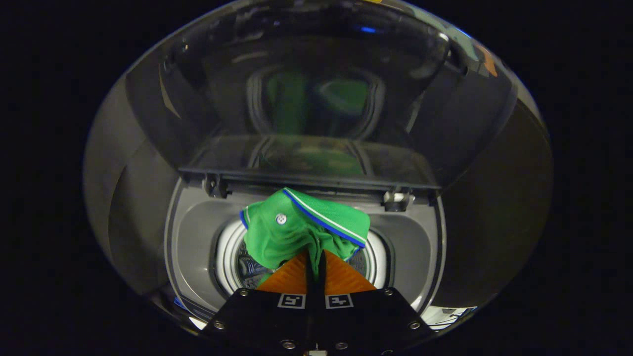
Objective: Put the clothes into the washing machine and then close the washing machine lid.
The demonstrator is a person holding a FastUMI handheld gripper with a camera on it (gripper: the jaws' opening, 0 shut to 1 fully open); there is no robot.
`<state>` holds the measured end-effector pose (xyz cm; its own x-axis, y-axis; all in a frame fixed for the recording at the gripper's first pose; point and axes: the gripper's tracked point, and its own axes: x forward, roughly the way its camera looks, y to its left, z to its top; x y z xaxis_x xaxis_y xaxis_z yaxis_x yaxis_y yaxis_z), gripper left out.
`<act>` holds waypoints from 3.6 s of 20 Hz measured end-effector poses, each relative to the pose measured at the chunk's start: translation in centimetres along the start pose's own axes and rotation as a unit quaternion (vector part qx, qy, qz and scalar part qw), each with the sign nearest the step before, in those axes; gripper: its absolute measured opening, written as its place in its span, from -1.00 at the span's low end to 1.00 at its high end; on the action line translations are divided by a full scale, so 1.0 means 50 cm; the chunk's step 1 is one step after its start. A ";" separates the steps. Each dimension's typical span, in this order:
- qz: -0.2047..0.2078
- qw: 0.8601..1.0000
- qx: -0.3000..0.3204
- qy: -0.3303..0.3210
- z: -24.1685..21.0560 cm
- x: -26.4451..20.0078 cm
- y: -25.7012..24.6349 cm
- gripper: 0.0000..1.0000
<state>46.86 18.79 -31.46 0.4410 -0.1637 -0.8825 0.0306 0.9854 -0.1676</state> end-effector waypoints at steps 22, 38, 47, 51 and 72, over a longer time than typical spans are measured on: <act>-0.032 0.998 0.058 -0.003 -0.088 0.014 -0.037 0.93; -0.051 0.976 0.061 -0.202 0.103 -0.258 -0.030 0.92; -0.085 0.953 0.066 -0.282 0.421 -0.418 -0.098 0.92; -0.073 0.972 0.066 -0.215 0.494 -0.331 -0.110 0.92; -0.016 0.977 0.053 -0.207 0.427 -0.269 -0.100 0.96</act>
<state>59.90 17.06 -9.36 0.7629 -0.1838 -0.6198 0.1333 0.9829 -0.1274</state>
